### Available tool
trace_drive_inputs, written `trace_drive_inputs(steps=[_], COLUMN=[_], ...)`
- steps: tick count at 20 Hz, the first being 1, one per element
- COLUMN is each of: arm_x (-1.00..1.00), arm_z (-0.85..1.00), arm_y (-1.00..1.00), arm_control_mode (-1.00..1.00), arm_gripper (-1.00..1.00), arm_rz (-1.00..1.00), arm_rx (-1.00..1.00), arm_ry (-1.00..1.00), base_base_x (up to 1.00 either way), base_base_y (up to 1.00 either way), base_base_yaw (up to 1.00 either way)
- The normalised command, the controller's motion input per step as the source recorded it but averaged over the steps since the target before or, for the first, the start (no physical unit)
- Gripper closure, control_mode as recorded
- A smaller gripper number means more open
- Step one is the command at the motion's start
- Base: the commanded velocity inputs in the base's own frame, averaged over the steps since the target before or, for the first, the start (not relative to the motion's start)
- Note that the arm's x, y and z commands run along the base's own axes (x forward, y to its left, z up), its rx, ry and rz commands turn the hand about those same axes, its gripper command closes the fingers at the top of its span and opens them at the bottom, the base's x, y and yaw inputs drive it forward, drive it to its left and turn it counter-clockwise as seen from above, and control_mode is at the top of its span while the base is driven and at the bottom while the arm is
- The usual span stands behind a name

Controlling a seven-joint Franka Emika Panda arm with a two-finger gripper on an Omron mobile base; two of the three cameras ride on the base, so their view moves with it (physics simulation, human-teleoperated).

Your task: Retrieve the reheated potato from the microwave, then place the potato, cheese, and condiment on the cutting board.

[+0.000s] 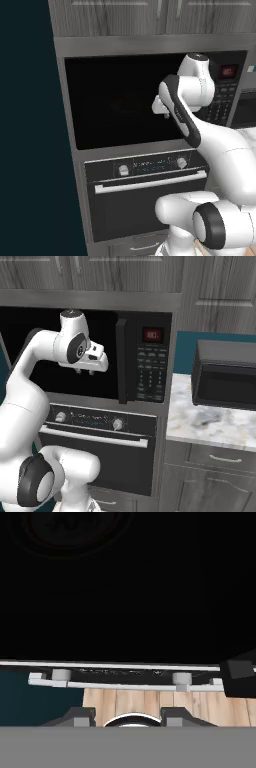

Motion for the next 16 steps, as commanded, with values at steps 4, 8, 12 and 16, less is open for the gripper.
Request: trace_drive_inputs(steps=[4, 8, 12, 16], arm_x=[-0.12, -0.43, -0.48, -0.4], arm_z=[-0.03, -0.09, 0.0, 0.06], arm_y=[-0.02, -0.15, -0.25, -0.3], arm_control_mode=[-1.0, -1.0, -1.0, -1.0], arm_gripper=[-1.0, -1.0, -1.0, -1.0], arm_rz=[0.0, -0.05, -0.14, -0.1], arm_rx=[0.0, 0.0, 0.03, 0.03], arm_ry=[-0.01, -0.09, -0.16, -0.16], base_base_x=[0.0, 0.0, 0.0, 0.0], base_base_y=[0.0, 0.0, 0.0, 0.0], base_base_yaw=[0.0, 0.0, 0.0, 0.0])
